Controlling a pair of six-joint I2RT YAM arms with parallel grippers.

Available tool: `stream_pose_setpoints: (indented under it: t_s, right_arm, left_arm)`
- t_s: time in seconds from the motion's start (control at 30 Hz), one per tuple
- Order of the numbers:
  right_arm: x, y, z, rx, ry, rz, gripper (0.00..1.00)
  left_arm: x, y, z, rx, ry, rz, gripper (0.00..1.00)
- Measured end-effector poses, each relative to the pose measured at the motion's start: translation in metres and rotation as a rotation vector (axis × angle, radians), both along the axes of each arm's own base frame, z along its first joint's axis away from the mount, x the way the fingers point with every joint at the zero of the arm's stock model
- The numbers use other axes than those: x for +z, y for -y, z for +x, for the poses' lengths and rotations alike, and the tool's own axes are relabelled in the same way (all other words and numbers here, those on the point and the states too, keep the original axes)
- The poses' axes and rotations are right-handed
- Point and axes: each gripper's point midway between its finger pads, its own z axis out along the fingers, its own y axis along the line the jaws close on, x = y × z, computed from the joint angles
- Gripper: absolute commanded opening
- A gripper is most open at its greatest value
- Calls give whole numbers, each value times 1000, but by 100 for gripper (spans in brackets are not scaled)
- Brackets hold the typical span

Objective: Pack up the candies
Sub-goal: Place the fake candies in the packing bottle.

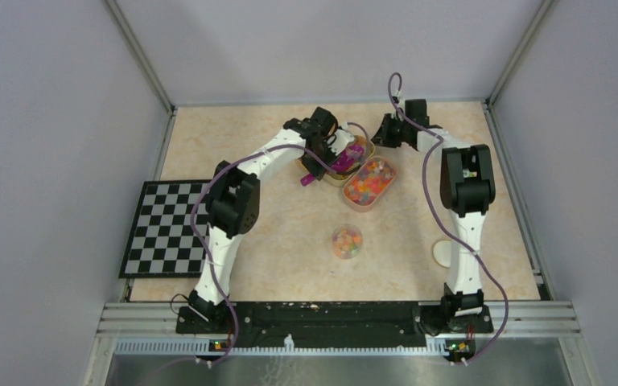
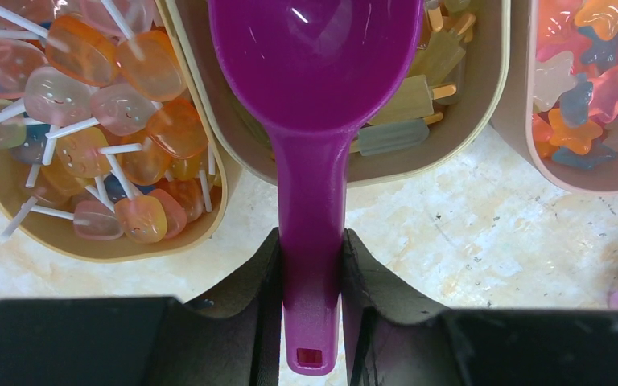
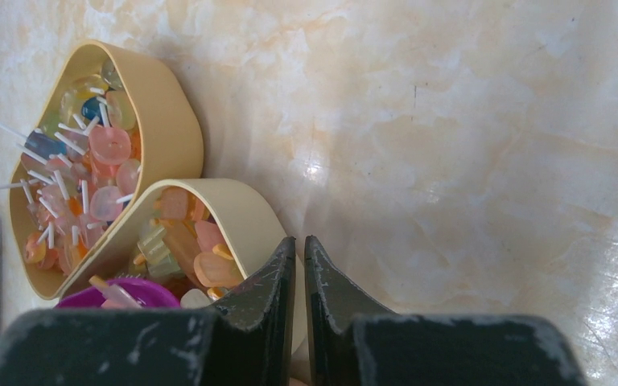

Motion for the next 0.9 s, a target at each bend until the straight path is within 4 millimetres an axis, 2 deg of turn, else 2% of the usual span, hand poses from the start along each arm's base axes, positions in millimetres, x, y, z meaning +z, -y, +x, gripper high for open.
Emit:
stream_pose_setpoints:
  t_s: [0.37, 0.63, 0.77, 0.9]
  right_arm:
    - [-1, -2, -1, 7, 3, 14, 9]
    - [5, -3, 1, -16, -9, 63, 9]
    - [10, -1, 4, -45, -23, 100, 11]
    - [23, 10, 6, -86, -33, 125, 12]
  left_arm:
    - [0, -1, -2, 0, 17, -11, 0]
    - [7, -8, -13, -1, 20, -16, 0]
    - [27, -10, -18, 2, 47, -37, 0]
    - [65, -11, -24, 2, 101, -90, 0]
